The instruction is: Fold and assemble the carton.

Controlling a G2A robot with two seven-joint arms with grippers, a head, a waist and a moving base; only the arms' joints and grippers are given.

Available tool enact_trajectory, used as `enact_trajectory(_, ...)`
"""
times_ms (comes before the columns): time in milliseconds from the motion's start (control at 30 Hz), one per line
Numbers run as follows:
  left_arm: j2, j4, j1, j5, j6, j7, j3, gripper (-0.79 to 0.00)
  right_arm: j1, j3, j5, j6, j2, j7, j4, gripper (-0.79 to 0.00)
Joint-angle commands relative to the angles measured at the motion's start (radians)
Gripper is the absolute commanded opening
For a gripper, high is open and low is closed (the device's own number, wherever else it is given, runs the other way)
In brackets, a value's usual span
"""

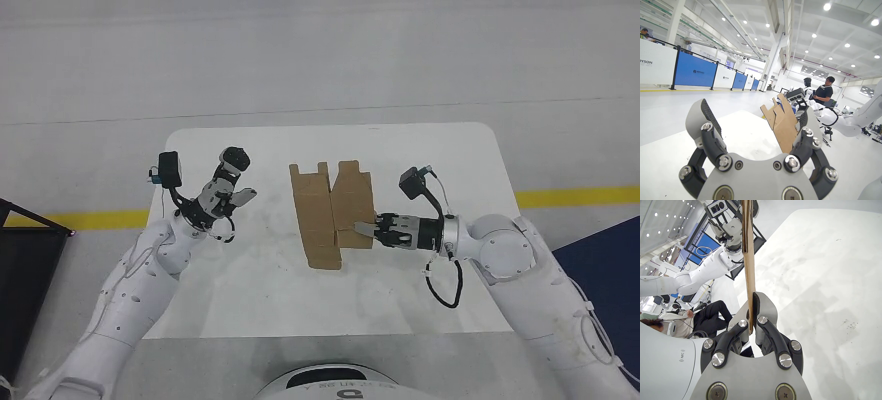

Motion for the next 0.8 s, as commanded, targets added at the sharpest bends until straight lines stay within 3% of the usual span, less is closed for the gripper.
enact_trajectory(0, 0.000, 0.000, 0.000, -0.005, 0.000, 0.000, 0.000, 0.000, 0.000, 0.000, 0.000, 0.000, 0.000, 0.000, 0.000, -0.785)
enact_trajectory(233, 0.000, 0.000, 0.000, -0.005, 0.000, 0.000, 0.000, 0.000, 0.000, 0.000, 0.000, 0.000, 0.000, 0.000, 0.000, -0.785)
enact_trajectory(333, -0.002, -0.031, 0.013, -0.076, 0.000, -0.083, 0.032, 0.000, -0.003, -0.002, -0.003, 0.004, -0.001, -0.015, -0.004, -0.785)
enact_trajectory(533, 0.014, -0.093, -0.031, -0.515, 0.000, -0.430, 0.173, 0.000, -0.010, -0.018, 0.003, -0.001, 0.001, 0.009, -0.011, -0.785)
enact_trajectory(767, 0.044, -0.050, -0.101, -0.947, 0.000, -0.856, 0.226, 0.000, 0.010, -0.007, 0.125, -0.031, 0.011, 0.137, 0.017, -0.785)
